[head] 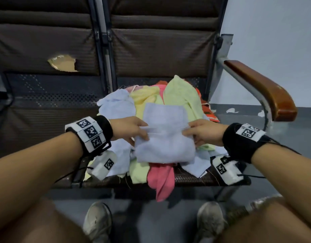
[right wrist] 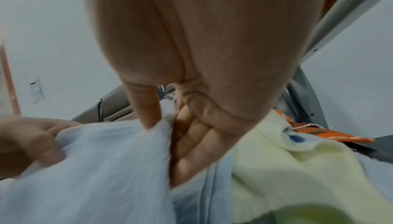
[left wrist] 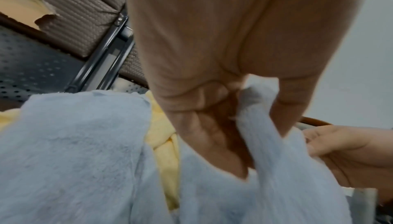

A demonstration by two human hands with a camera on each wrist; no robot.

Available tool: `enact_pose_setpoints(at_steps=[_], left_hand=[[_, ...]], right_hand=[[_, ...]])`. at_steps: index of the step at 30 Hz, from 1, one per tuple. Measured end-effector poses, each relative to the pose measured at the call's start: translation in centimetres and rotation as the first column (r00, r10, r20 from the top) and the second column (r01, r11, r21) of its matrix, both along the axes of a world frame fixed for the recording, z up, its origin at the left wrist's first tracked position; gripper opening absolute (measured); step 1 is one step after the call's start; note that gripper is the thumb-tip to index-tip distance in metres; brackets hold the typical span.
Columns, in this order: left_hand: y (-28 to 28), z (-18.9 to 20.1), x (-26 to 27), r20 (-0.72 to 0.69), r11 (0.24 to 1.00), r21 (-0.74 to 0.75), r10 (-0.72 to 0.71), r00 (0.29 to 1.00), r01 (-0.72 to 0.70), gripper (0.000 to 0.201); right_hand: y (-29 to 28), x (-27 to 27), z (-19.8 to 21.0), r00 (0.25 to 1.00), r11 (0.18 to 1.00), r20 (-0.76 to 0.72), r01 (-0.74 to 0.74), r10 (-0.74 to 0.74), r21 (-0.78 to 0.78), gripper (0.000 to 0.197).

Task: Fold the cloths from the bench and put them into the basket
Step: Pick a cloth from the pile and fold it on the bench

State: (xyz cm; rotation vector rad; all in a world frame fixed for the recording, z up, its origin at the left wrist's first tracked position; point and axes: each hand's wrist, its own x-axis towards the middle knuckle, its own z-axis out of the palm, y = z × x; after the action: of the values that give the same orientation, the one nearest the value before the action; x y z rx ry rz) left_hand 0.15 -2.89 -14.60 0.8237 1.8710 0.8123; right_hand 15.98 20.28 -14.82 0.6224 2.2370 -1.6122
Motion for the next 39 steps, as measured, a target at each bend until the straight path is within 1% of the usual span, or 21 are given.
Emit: enact_pose_setpoints(at_steps=[1, 3, 6, 9, 12, 13, 14, 15, 16, 18, 19, 20, 22, 24, 26, 28, 31, 33, 35, 37, 39], left_hand=[[0.6, -0.4, -0.6, -0.023, 0.993, 0.056, 0.102, 0.995, -0.1, 0.01], [2.1, -1.2, -1.9, -0.066, 0.939, 0.177, 0.31, 0.948, -0.295, 0.011], [4.6, -2.0, -4.0, -0.066, 0.826, 0.32, 0.508, 0.859, -0.464, 0.023], [6.6, -2.7, -5.5, -0.076, 0.753, 0.369, 0.609, 0.79, -0.545, 0.033], [7.5, -3.3, -6.3, -0.217, 0.724, 0.377, 0.676, 0.704, -0.578, 0.039], [7.4, -3.3, -6.0, -0.273, 0.716, 0.394, 0.69, 0.671, -0.576, 0.039], [7.0, -3.4, -5.6, -0.329, 0.716, 0.43, 0.691, 0.644, -0.549, 0.035], [6.5, -3.5, -4.9, -0.375, 0.733, 0.465, 0.67, 0.64, -0.495, 0.027], [5.8, -3.8, -4.1, -0.406, 0.769, 0.483, 0.62, 0.671, -0.418, 0.019], [4.2, -4.3, -2.2, -0.46, 0.864, 0.452, 0.438, 0.772, -0.221, 0.01], [3.4, -4.7, -1.3, -0.496, 0.905, 0.409, 0.326, 0.805, -0.115, 0.011], [2.7, -5.1, -0.6, -0.548, 0.934, 0.358, 0.22, 0.807, -0.011, 0.018], [1.3, -6.3, 0.2, -0.677, 0.96, 0.222, 0.027, 0.735, 0.17, 0.043], [0.6, -7.5, 0.4, -0.737, 0.962, 0.125, -0.075, 0.672, 0.244, 0.062], [0.2, -8.3, 0.1, -0.767, 0.969, 0.128, -0.038, 0.64, 0.211, 0.063], [0.0, -8.5, -0.3, -0.793, 0.973, 0.174, 0.049, 0.608, 0.148, 0.055], [-0.2, -8.2, -0.4, -0.766, 0.973, 0.221, 0.128, 0.63, 0.071, 0.038], [-0.3, -7.6, -0.4, -0.72, 0.965, 0.263, 0.179, 0.67, 0.025, 0.026], [-0.1, -6.8, -0.3, -0.643, 0.94, 0.339, 0.269, 0.717, -0.048, 0.021], [0.3, -6.2, -0.4, -0.569, 0.915, 0.384, 0.342, 0.748, -0.126, 0.027], [0.9, -6.1, -0.6, -0.487, 0.893, 0.4, 0.397, 0.778, -0.205, 0.022]], right_hand=[[0.5, -0.6, -0.4, 0.995, 0.997, -0.068, 0.072, -0.071, 0.016, 0.018], [1.5, -2.0, -0.8, 0.965, 0.981, -0.194, 0.188, -0.176, 0.042, 0.018], [2.5, -4.1, -1.3, 0.907, 0.945, -0.333, 0.308, -0.257, 0.111, 0.017], [3.4, -6.1, -2.2, 0.877, 0.891, -0.399, 0.382, -0.266, 0.245, 0.019], [3.9, -7.4, -3.5, 0.869, 0.817, -0.384, 0.452, -0.313, 0.357, 0.027], [3.8, -7.2, -3.7, 0.878, 0.811, -0.369, 0.442, -0.305, 0.383, 0.033], [3.6, -7.0, -3.8, 0.895, 0.805, -0.363, 0.408, -0.259, 0.43, 0.04], [3.4, -6.5, -3.8, 0.908, 0.786, -0.379, 0.365, -0.18, 0.499, 0.044], [3.1, -5.9, -3.7, 0.908, 0.762, -0.411, 0.322, -0.08, 0.562, 0.042], [2.0, -4.3, -3.6, 0.872, 0.739, -0.468, 0.223, 0.14, 0.636, 0.021], [1.5, -3.4, -3.6, 0.856, 0.717, -0.455, 0.155, 0.246, 0.68, 0.012], [1.0, -2.7, -3.8, 0.844, 0.677, -0.414, 0.085, 0.341, 0.731, 0.011], [0.1, -1.5, -4.3, 0.84, 0.601, -0.29, -0.053, 0.459, 0.798, 0.027], [0.1, -0.6, -5.3, 0.853, 0.543, -0.152, -0.172, 0.5, 0.822, 0.055], [0.3, -0.1, -6.0, 0.86, 0.5, -0.039, -0.258, 0.508, 0.827, 0.077], [0.4, 0.1, -6.4, 0.862, 0.471, -0.019, -0.259, 0.507, 0.843, 0.079], [0.5, 0.2, -6.1, 0.878, 0.51, -0.109, -0.166, 0.466, 0.844, 0.054], [0.4, 0.3, -5.4, 0.885, 0.56, -0.187, -0.096, 0.427, 0.823, 0.036], [0.3, 0.3, -4.6, 0.878, 0.628, -0.272, -0.04, 0.393, 0.777, 0.023], [0.3, 0.2, -4.0, 0.877, 0.715, -0.345, 0.002, 0.335, 0.699, 0.017], [0.3, -0.2, -3.7, 0.895, 0.786, -0.374, 0.043, 0.245, 0.617, 0.017]])
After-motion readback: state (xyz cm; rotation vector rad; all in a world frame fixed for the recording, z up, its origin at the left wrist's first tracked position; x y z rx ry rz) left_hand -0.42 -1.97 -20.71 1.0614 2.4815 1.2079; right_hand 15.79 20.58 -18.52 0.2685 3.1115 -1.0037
